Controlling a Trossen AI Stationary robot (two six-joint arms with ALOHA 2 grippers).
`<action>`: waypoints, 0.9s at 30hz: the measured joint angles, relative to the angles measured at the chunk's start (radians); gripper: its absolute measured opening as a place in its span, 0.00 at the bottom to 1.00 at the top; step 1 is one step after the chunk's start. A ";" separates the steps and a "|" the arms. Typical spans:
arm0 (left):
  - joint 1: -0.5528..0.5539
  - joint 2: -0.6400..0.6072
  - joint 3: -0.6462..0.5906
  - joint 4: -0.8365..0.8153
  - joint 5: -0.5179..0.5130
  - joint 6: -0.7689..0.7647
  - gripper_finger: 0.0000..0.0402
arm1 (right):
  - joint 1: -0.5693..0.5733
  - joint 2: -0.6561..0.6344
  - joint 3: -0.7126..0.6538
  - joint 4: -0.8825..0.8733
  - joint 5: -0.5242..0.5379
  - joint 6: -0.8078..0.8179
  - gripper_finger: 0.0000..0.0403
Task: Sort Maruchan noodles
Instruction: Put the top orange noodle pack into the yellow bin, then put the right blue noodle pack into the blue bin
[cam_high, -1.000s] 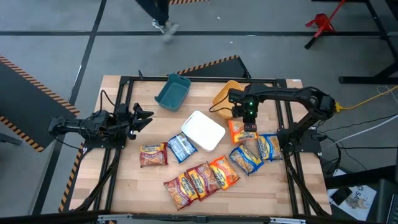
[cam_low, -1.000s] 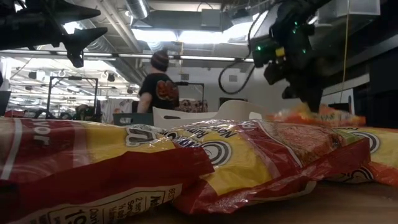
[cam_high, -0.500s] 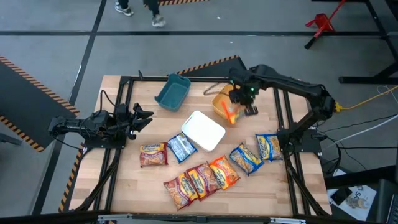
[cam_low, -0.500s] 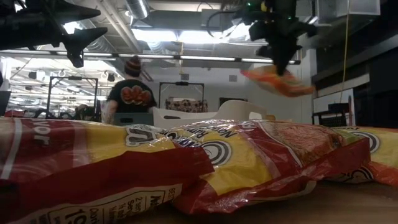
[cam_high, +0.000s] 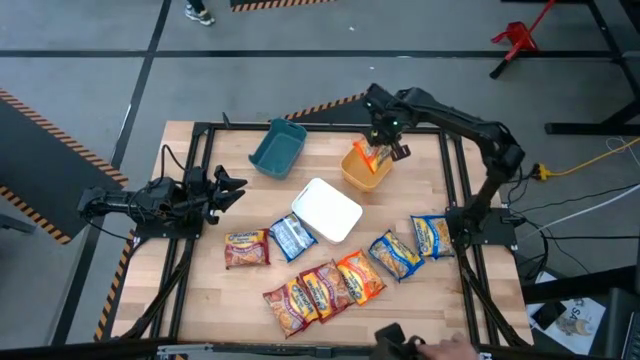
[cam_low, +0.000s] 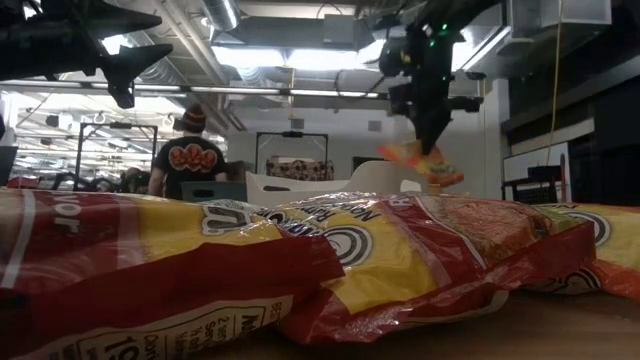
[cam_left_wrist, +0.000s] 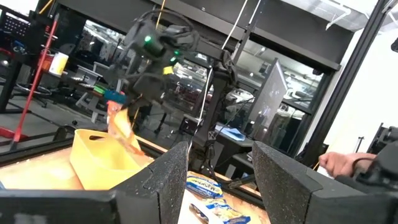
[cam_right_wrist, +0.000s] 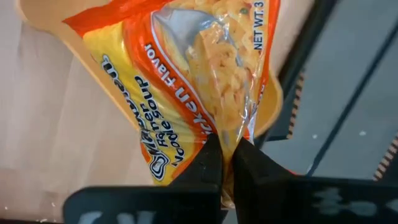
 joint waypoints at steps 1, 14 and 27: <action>0.000 0.000 0.000 0.000 0.000 0.003 0.43 | 0.000 0.014 0.000 0.002 0.000 -0.013 0.00; 0.000 0.000 0.000 -0.001 0.000 0.003 0.43 | 0.002 0.113 0.000 0.006 -0.037 -0.086 0.01; 0.000 0.000 0.000 -0.001 0.000 0.003 0.43 | 0.009 0.129 0.009 0.030 -0.049 0.042 0.35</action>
